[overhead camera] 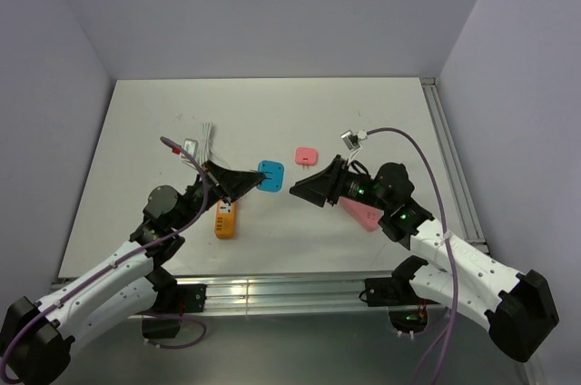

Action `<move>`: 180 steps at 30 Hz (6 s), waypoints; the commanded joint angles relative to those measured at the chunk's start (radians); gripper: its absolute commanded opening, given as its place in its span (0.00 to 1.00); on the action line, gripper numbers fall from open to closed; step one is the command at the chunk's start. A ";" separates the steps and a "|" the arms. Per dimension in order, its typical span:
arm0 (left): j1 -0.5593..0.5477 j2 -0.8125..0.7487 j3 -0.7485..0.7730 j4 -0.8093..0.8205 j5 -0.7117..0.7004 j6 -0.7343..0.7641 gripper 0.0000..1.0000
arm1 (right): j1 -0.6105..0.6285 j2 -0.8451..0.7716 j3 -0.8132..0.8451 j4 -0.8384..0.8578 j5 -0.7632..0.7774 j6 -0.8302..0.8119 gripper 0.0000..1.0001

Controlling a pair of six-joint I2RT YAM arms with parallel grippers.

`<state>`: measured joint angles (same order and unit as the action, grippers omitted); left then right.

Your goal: Insert the plug

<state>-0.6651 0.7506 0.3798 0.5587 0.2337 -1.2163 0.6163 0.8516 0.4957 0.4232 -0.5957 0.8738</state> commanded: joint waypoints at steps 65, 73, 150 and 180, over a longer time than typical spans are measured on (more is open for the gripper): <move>-0.044 -0.206 0.076 -0.436 -0.229 0.258 0.97 | -0.171 0.162 0.523 -1.154 0.543 -0.331 0.00; -0.044 -0.084 0.128 -0.445 -0.151 0.347 0.95 | -0.326 0.374 0.673 -1.327 0.724 -0.390 0.00; -0.059 0.162 0.148 -0.324 0.046 0.370 0.91 | -0.486 0.593 0.635 -1.334 0.656 -0.495 0.00; -0.059 0.179 0.143 -0.309 0.052 0.360 0.91 | -0.478 0.642 0.610 -1.262 0.623 -0.506 0.00</move>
<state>-0.7197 0.9218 0.5125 0.1986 0.2653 -0.8574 0.1329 1.4872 1.1034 -0.8612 0.0357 0.3756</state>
